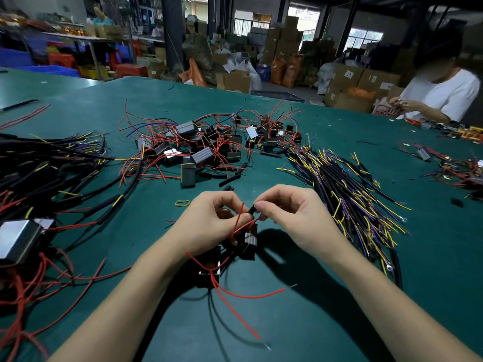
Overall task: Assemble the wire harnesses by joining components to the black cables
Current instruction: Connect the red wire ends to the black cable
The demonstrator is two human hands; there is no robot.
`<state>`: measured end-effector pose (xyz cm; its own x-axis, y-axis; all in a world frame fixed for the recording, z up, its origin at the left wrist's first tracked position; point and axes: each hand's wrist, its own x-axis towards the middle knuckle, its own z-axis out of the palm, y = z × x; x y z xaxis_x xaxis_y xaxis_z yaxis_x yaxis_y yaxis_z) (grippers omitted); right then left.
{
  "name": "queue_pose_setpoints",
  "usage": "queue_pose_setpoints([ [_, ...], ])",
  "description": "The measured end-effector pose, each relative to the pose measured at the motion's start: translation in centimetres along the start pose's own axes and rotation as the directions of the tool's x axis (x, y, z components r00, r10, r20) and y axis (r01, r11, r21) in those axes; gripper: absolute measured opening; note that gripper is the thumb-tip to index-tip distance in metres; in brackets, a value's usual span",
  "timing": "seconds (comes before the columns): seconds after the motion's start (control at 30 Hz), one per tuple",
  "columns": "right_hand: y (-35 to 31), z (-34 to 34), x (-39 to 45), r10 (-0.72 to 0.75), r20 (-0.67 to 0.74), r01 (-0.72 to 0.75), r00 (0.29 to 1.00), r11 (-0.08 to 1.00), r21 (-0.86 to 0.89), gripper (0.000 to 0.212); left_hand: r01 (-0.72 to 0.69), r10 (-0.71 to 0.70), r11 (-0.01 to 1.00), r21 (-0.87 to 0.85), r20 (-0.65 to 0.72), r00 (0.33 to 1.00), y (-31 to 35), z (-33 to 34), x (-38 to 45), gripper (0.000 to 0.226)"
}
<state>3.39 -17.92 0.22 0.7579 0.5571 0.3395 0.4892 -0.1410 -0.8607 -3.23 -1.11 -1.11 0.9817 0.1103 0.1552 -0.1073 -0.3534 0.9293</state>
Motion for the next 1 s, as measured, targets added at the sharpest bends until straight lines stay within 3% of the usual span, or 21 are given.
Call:
queue_pose_setpoints([
  [0.13, -0.3, 0.1, -0.1, -0.076, -0.085, 0.06, 0.993, 0.982, -0.178, 0.017, -0.051, 0.055, 0.991, 0.12, -0.033, 0.998, 0.5, 0.2, 0.2, 0.01],
  [0.23, -0.7, -0.4, 0.3, -0.098, -0.124, 0.072, 0.987, 0.978, -0.195, 0.017, -0.084, 0.103, 0.969, 0.233, -0.073, 0.992, 1.0, 0.0, 0.2, 0.013],
  [0.43, -2.1, -0.3, 0.7, -0.177, -0.155, 0.136, 0.972, 0.961, -0.241, 0.018, -0.13, 0.153, 0.955, 0.268, -0.064, 0.986, 2.0, -0.6, 0.0, 0.014],
  [0.53, -3.0, -0.3, 1.2, -0.175, -0.142, 0.147, 0.974, 0.971, -0.189, 0.019, -0.186, 0.206, 0.968, 0.169, -0.109, 0.972, 2.5, -0.6, 0.0, 0.007],
  [0.6, -3.5, -0.5, 1.6, -0.188, -0.106, 0.162, 0.976, 0.964, -0.211, 0.02, -0.239, 0.241, 0.97, 0.036, -0.167, 0.956, 2.8, -0.4, -0.1, 0.016],
  [0.7, -4.4, -0.5, 2.0, -0.229, -0.052, 0.208, 0.972, 0.943, -0.262, 0.019, -0.296, 0.276, 0.953, -0.067, -0.22, 0.936, 3.4, 0.1, -0.2, 0.006],
  [0.83, -4.8, -0.3, 2.5, -0.269, -0.031, 0.251, 0.963, 0.929, -0.271, 0.014, -0.281, 0.26, 0.958, -0.064, -0.229, 0.938, 3.2, -0.1, 0.0, 0.009],
  [1.0, -3.6, 0.6, 2.5, -0.194, -0.08, 0.175, 0.978, 0.964, -0.201, 0.016, -0.269, 0.261, 0.963, -0.004, -0.232, 0.937, 2.7, -0.1, 0.1, 0.009],
])
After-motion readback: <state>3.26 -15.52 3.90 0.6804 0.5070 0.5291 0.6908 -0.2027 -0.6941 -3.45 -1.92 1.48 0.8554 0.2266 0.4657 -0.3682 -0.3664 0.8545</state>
